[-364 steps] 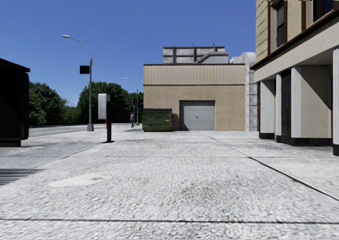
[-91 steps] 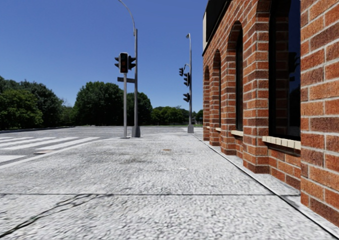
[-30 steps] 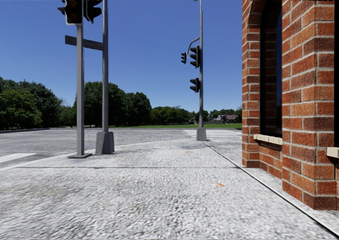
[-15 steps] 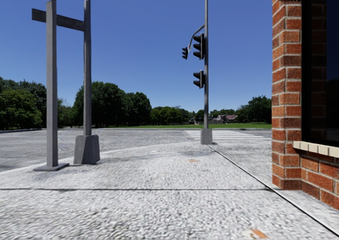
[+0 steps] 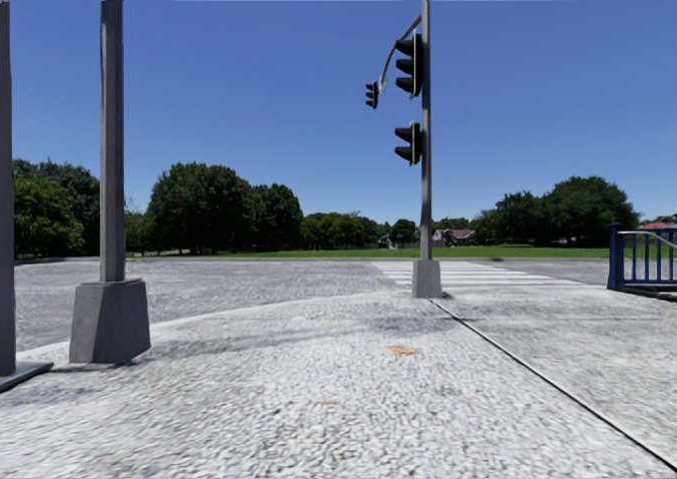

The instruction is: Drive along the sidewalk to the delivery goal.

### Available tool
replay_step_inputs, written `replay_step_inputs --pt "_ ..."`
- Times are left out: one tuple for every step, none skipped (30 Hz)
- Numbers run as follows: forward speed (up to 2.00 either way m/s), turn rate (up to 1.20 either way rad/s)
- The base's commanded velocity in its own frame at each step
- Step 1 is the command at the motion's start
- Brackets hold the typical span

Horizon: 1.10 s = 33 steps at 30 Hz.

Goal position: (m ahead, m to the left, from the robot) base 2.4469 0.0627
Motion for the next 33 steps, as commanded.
replay_step_inputs --pt "2.0 0.0" --pt "2.0 0.0" --pt "2.0 0.0" --pt "2.0 0.0" --pt "2.0 0.0" --pt "2.0 0.0" --pt "2.0 0.0" --pt "2.0 0.0" --pt "2.0 0.0" --pt "1.96 0.0" --pt "1.65 0.0" --pt "0.34 0.0" --pt "0.01 0.0" --pt "0.01 0.0" --pt "0.0 0.0" --pt "0.0 0.0" --pt "0.0 0.0" --pt "0.0 0.0" --pt "0.0 0.0" --pt "0.0 0.0" --pt "0.0 0.0" --pt "0.0 0.0" --pt "0.0 0.0" --pt "0.0 0.0" --pt "0.0 0.0" --pt "0.0 0.0" --pt "0.0 0.0" --pt "0.0 0.0" --pt "0.0 0.0" --pt "0.0 0.0" --pt "0.0 0.0" --pt "0.0 0.0" --pt "0.0 0.0"
